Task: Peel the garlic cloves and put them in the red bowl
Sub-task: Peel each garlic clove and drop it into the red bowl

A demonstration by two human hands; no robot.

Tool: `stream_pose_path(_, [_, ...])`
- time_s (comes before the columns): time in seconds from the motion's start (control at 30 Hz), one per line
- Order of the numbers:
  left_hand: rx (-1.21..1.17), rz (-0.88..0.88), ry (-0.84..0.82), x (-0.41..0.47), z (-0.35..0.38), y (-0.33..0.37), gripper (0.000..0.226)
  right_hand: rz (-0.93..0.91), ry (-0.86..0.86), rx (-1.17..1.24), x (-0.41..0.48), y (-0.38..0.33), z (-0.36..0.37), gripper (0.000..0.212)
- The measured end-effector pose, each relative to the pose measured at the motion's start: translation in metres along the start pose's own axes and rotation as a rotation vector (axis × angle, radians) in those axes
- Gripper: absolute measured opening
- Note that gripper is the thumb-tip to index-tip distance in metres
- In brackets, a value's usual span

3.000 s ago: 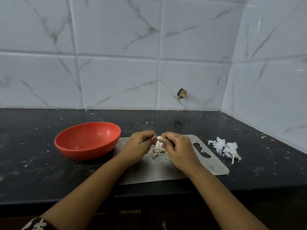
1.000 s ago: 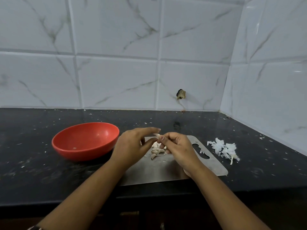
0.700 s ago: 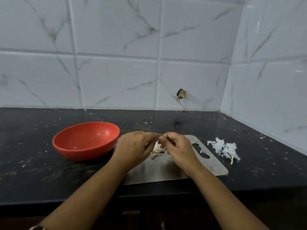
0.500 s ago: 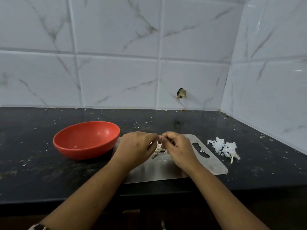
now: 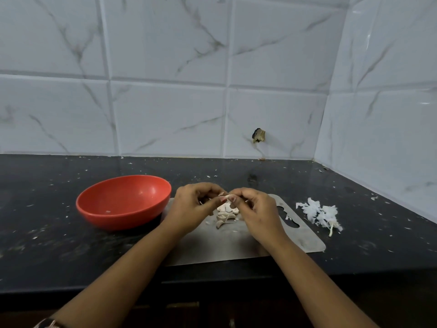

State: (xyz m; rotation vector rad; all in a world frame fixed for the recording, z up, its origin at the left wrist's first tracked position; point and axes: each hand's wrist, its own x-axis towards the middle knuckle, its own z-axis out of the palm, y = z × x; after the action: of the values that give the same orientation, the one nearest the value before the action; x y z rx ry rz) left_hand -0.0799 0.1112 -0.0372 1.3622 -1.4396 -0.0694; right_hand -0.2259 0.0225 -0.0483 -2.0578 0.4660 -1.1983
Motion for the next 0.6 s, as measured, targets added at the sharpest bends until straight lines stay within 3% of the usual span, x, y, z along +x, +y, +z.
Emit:
stream_pose_path(0.2, [-0.120, -0.093, 0.024, 0.0014, -0.0001, 0.0005, 0.016, 0.041, -0.037, 0.143, -0.0013, -0.0052, 0.0002, 0.022])
stream_pose_path(0.6, [0.032, -0.036, 0.037, 0.0003, 0.0011, -0.0013, 0.022, 0.089, -0.059, 0.214, -0.0011, -0.0061, -0.0009, 0.015])
